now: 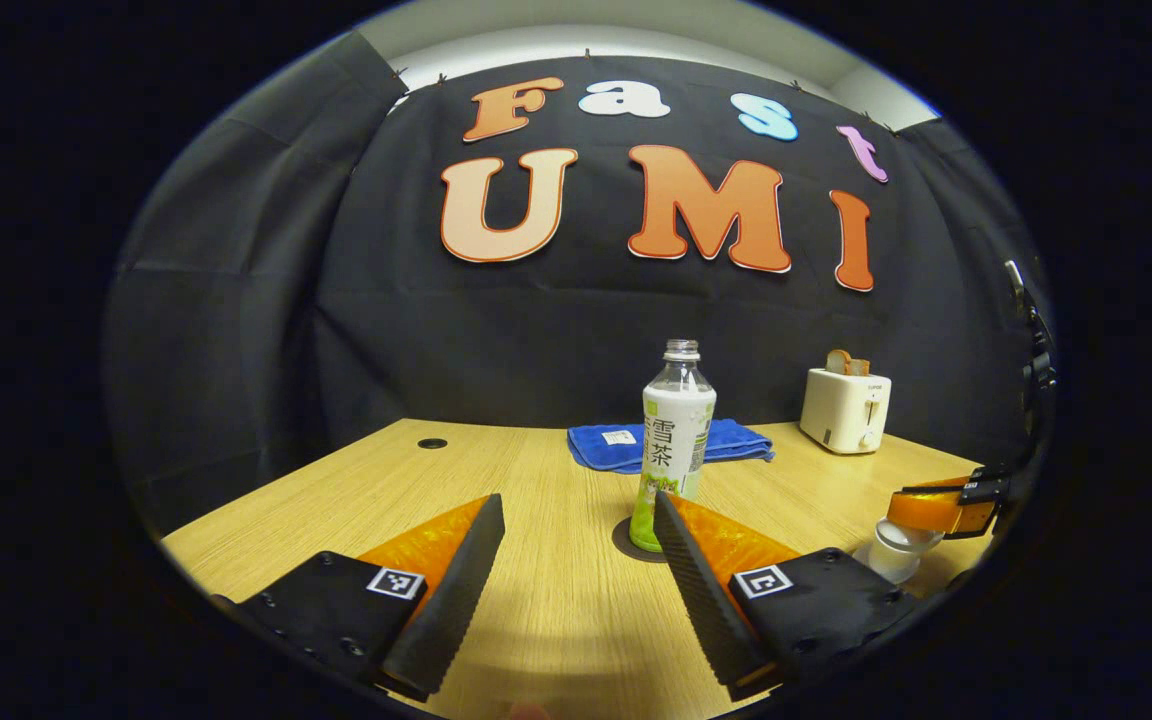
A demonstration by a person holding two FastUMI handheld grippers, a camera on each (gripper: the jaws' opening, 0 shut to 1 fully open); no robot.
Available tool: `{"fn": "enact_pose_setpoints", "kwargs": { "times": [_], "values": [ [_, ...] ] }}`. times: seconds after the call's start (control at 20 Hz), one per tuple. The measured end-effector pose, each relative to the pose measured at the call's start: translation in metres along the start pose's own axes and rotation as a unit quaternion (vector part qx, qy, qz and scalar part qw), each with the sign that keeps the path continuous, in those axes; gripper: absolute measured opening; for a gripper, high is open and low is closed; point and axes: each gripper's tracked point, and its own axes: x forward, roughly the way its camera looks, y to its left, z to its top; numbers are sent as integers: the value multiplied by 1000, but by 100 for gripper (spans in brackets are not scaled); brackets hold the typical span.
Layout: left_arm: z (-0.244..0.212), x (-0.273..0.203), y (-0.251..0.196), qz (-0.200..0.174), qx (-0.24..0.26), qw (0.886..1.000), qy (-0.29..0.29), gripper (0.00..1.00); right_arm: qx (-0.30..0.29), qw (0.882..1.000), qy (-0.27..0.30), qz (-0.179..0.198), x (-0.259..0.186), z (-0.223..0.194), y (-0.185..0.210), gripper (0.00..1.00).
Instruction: Open the teacup lid with one hand, grasp the water bottle and pour water into the teacup with the other hand; after pouring, place the water bottle on the coaster and then close the teacup lid.
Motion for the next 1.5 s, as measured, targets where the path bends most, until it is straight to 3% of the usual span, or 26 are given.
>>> {"fn": "enact_pose_setpoints", "kwargs": {
  "times": [0.3, 0.45, 0.5, 0.75, 1.05, 1.5],
  "values": [
    [5, -2, -2, -1, -4, 1000, -6, 96, 7, 1000, 1, -1, -3, -1, 0, 29],
    [9, -5, -2, 0, -7, 1000, -11, 96, 6, 1000, -6, -5, -9, 4, -3, 46],
    [12, -5, -3, 0, -7, 1000, -13, 96, 2, 1000, -9, -9, -13, 6, -6, 47],
    [20, -13, -6, -5, -13, 1000, -13, 96, 4, 999, -31, -27, -29, 24, -18, 82],
    [32, -16, -7, -8, -11, 1000, -27, 94, 12, 996, -62, -60, -45, 44, -42, 97],
    [33, -18, -10, -12, -14, 999, -26, 96, 20, 994, -81, -76, -58, 53, -58, 97]
  ]
}}
